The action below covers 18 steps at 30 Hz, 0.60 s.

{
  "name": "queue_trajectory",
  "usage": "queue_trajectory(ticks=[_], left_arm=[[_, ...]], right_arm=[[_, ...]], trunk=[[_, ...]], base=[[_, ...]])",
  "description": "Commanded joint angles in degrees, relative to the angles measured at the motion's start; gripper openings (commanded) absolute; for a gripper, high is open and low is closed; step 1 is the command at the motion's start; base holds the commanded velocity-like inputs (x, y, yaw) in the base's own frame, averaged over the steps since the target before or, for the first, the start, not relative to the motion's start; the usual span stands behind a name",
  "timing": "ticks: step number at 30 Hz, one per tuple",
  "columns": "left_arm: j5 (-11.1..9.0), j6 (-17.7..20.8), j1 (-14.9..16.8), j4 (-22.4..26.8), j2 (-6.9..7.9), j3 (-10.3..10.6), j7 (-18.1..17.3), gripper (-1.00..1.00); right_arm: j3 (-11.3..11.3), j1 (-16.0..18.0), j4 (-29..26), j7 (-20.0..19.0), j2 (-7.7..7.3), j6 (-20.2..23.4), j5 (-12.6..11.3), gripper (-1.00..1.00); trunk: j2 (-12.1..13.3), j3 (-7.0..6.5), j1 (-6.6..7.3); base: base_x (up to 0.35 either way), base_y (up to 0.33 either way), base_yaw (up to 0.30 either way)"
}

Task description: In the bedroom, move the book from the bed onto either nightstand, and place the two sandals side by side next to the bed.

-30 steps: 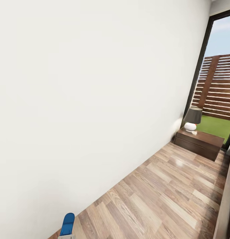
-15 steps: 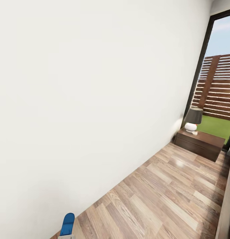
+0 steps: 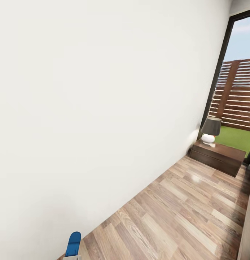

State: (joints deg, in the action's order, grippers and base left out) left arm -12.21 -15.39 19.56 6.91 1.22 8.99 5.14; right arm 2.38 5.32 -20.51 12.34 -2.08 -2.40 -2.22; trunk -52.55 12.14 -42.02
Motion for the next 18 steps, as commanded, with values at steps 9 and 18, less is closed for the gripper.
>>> queue_trajectory(ticks=[9,18], left_arm=[[-0.4,-0.2,0.0,0.0,0.01,0.5,0.2,-1.0],[-0.4,-0.3,0.0,0.0,0.0,0.5,0.2,-1.0]], right_arm=[[0.3,0.0,0.0,0.2,-0.02,-0.2,-0.2,1.0],[0.3,0.0,0.1,0.2,-0.02,-0.2,-0.2,1.0]], trunk=[[0.0,0.08,-0.01],[0.0,0.08,-0.01]], base=[[0.054,0.0,0.0],[0.022,0.0,0.0]])
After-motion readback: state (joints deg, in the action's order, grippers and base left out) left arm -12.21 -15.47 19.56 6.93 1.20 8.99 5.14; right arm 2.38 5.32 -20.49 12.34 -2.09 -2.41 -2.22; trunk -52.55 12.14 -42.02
